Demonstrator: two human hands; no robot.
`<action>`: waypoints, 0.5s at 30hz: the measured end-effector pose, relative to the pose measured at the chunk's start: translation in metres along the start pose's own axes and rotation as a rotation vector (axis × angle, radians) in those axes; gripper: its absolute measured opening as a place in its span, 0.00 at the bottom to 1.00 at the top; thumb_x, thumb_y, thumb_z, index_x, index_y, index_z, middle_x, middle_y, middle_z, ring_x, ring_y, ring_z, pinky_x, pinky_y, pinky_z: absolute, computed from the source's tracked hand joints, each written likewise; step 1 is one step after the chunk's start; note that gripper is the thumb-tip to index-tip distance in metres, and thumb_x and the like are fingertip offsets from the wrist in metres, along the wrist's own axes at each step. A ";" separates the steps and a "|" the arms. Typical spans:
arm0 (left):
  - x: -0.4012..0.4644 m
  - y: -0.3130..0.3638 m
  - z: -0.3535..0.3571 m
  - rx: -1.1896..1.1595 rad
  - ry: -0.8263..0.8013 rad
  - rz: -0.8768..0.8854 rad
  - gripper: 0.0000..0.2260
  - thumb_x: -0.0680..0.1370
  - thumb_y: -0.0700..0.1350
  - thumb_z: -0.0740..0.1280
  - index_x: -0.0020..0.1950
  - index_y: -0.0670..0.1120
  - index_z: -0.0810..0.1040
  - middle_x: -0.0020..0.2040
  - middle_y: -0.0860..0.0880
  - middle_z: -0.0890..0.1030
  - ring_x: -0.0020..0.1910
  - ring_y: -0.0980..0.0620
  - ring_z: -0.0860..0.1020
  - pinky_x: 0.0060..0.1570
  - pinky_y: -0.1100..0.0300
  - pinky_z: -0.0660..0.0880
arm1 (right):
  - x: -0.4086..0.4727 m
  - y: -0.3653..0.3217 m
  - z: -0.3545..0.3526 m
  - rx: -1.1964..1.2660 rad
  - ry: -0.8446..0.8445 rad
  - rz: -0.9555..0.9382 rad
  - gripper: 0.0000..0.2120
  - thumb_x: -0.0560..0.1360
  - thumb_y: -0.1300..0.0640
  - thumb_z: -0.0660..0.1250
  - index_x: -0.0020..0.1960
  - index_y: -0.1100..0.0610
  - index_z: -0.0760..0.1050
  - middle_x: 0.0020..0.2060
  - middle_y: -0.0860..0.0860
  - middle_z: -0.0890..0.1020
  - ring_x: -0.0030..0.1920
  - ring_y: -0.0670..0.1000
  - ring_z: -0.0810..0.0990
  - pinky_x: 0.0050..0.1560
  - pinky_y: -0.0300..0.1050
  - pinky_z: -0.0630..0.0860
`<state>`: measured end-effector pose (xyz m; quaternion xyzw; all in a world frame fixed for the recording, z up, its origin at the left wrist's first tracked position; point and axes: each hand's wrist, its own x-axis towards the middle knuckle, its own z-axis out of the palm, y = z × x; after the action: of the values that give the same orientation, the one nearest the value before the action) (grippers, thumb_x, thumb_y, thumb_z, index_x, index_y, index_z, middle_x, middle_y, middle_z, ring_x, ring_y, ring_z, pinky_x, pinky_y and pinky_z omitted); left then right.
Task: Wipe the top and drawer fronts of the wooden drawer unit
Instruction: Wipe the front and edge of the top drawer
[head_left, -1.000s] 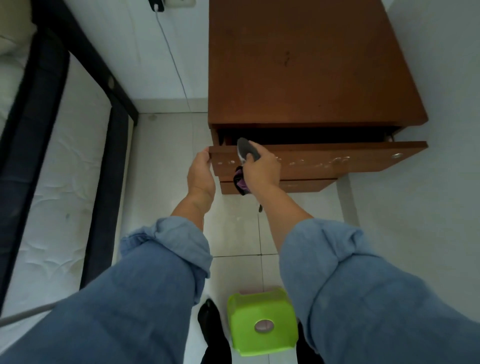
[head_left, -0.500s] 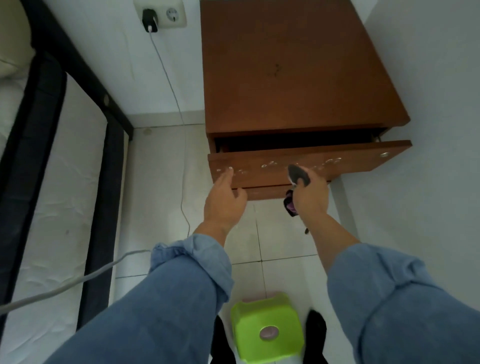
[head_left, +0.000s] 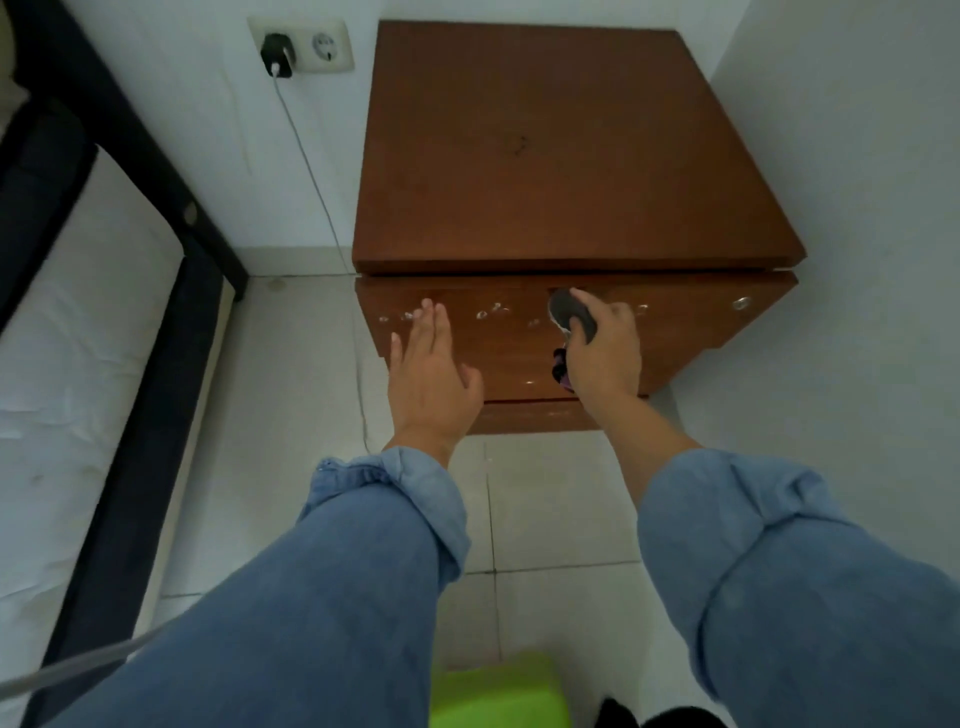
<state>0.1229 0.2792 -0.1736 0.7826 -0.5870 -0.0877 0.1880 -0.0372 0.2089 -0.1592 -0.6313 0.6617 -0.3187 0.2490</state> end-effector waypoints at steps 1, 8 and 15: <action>0.003 -0.001 0.006 0.031 0.022 0.013 0.32 0.77 0.47 0.59 0.78 0.41 0.51 0.78 0.45 0.54 0.77 0.49 0.51 0.76 0.50 0.46 | 0.001 0.001 0.007 -0.007 0.005 -0.071 0.16 0.78 0.59 0.61 0.65 0.48 0.73 0.57 0.52 0.72 0.53 0.53 0.74 0.48 0.41 0.71; 0.024 -0.027 0.047 0.102 0.213 0.168 0.31 0.75 0.47 0.60 0.77 0.40 0.58 0.77 0.42 0.59 0.77 0.48 0.56 0.76 0.50 0.49 | 0.017 0.017 0.058 -0.011 0.206 -0.390 0.17 0.73 0.64 0.65 0.60 0.52 0.78 0.53 0.54 0.79 0.52 0.57 0.77 0.50 0.49 0.75; 0.044 -0.036 0.104 0.099 0.415 0.209 0.38 0.71 0.52 0.59 0.77 0.38 0.52 0.78 0.40 0.53 0.78 0.45 0.49 0.75 0.46 0.47 | 0.040 0.044 0.086 0.007 0.423 -0.644 0.17 0.72 0.65 0.65 0.58 0.54 0.79 0.50 0.54 0.81 0.49 0.56 0.78 0.48 0.44 0.75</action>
<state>0.1307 0.2260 -0.2794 0.7270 -0.6173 0.1238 0.2740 -0.0077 0.1600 -0.2463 -0.7263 0.4653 -0.5059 -0.0036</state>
